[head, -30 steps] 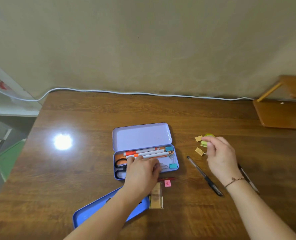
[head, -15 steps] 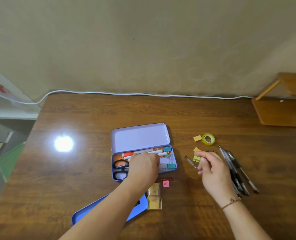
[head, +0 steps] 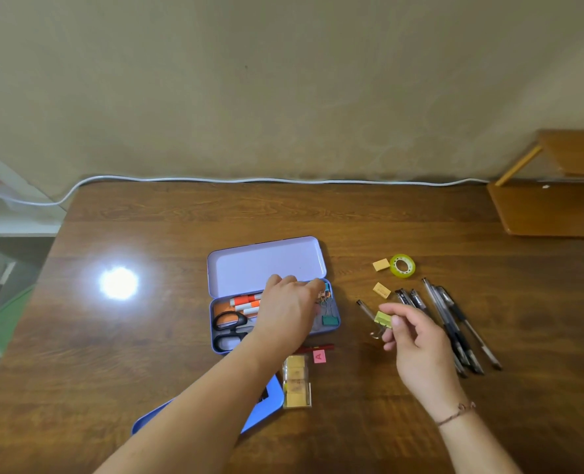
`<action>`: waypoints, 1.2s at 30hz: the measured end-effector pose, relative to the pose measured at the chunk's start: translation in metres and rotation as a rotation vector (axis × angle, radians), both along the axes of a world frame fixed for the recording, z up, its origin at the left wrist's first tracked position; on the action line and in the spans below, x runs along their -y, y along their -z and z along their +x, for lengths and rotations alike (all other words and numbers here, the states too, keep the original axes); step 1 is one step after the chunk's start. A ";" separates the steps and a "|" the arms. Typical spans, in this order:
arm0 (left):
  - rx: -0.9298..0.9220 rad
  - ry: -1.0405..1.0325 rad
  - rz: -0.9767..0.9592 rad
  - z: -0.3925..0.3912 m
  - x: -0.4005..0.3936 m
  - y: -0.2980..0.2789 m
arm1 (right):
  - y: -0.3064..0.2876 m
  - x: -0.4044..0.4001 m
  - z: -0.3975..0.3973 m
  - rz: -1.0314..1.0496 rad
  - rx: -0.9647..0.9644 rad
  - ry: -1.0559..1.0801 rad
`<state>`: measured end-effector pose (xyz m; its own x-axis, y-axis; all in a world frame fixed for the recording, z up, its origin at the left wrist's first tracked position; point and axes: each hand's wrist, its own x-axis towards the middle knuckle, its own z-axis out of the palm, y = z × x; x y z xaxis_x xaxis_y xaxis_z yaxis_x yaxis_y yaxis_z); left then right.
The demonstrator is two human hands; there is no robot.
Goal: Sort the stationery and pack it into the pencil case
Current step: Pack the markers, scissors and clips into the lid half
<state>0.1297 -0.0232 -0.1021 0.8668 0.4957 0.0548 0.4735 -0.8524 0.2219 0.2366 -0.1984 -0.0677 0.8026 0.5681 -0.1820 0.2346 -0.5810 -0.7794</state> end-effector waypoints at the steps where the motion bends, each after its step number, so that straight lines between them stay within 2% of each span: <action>1: 0.033 0.001 -0.021 0.000 -0.001 0.002 | -0.002 -0.001 -0.001 0.012 -0.034 0.016; 5: 0.217 -0.031 -0.184 -0.011 -0.008 0.008 | -0.008 -0.010 -0.012 0.121 -0.221 0.058; 7: 0.334 -0.115 -0.253 -0.024 -0.013 0.010 | -0.009 -0.017 -0.019 0.120 -0.230 0.016; 10: 0.395 -0.171 -0.257 -0.046 -0.017 0.014 | -0.004 -0.034 -0.035 0.075 -0.045 -0.098; 13: 0.341 -0.143 -0.214 -0.059 -0.013 0.018 | 0.009 -0.051 -0.053 0.052 0.219 -0.236; 16: 0.295 -0.138 -0.224 -0.065 -0.010 0.019 | 0.023 -0.059 -0.065 -0.017 0.366 -0.245; 23: 0.311 -0.203 -0.269 -0.075 -0.014 0.017 | 0.034 -0.064 -0.071 -0.115 0.425 -0.194; 26: 0.308 -0.200 -0.274 -0.078 -0.017 0.019 | 0.032 -0.068 -0.065 -0.106 0.486 -0.235; 30: 0.312 -0.201 -0.252 -0.084 -0.019 0.021 | 0.032 -0.076 -0.049 -0.232 0.557 -0.391; 36: 0.411 -0.247 -0.279 -0.092 -0.024 0.023 | 0.034 -0.081 -0.041 -0.365 0.511 -0.458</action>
<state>0.0374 0.0009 -0.1249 0.6580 0.7255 0.2018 0.4782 -0.6096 0.6322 0.1954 -0.1174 -0.1021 0.5372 0.8384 -0.0921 0.7916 -0.5389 -0.2880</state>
